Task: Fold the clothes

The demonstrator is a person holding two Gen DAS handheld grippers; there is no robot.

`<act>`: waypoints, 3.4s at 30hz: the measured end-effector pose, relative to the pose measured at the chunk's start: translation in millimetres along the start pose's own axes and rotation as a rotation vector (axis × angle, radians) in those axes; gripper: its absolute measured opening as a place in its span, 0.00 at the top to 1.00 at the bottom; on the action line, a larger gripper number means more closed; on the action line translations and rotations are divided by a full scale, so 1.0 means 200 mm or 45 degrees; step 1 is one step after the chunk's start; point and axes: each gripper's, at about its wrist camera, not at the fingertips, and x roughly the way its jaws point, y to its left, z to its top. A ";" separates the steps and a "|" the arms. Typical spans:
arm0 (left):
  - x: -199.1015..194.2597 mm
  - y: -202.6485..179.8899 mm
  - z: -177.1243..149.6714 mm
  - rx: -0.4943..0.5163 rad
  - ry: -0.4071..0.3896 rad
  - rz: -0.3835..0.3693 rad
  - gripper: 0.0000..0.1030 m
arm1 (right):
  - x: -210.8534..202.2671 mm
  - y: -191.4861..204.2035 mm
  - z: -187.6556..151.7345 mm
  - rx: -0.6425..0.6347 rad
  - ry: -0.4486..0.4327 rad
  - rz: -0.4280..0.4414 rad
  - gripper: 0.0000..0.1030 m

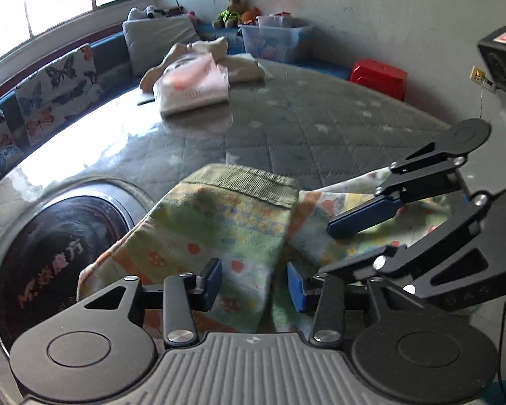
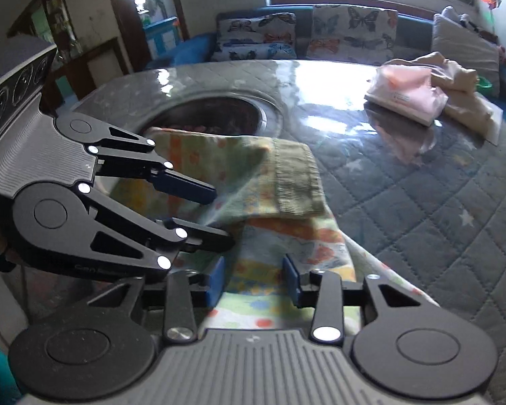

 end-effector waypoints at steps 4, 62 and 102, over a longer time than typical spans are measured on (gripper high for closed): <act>-0.03 0.05 -0.03 -0.065 -0.034 -0.028 0.89 | -0.01 -0.01 -0.02 0.035 -0.020 -0.039 0.94; -0.44 0.38 -0.27 -0.362 -0.144 0.323 0.95 | -0.40 -0.19 -0.15 0.234 -0.334 -0.248 0.95; 0.03 0.48 0.02 -0.292 0.008 0.058 0.47 | 0.07 -0.32 0.06 -0.083 0.097 -0.099 0.62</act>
